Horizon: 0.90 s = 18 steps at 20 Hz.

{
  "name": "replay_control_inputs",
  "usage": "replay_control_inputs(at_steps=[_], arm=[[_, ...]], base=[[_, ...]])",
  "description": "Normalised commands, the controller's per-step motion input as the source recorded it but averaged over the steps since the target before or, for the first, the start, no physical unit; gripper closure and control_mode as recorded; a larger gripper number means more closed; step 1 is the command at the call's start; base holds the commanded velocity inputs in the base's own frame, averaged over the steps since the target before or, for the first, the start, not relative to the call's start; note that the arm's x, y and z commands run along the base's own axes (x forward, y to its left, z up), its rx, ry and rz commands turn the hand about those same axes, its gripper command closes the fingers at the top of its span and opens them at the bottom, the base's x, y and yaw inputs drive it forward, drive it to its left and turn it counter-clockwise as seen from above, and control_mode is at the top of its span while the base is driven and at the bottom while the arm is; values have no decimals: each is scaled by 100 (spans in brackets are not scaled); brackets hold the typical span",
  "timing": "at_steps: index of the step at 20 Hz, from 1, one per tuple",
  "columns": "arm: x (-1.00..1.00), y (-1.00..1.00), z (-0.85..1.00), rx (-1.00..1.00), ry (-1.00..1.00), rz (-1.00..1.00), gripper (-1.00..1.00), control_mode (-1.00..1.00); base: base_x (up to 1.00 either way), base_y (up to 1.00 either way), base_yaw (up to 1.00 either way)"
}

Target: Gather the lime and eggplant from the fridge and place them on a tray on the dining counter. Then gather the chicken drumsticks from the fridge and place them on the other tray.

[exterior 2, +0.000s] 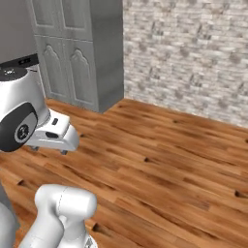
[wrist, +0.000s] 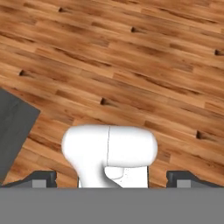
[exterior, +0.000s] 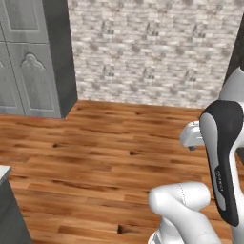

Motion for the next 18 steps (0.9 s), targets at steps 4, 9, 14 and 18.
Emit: replay_control_inputs(at_steps=[4, 9, 14, 18], arm=[[0, 0, 0, 0, 0, 0, -100, 100], [0, 0, 0, 0, 0, 0, -100, 100], [0, 0, 0, 0, 0, 0, -100, 100], [0, 0, 0, 0, 0, 0, -100, 100]], base=[[0, -73, 14], [6, -86, 30], [26, -65, 33], [35, -31, 23]])
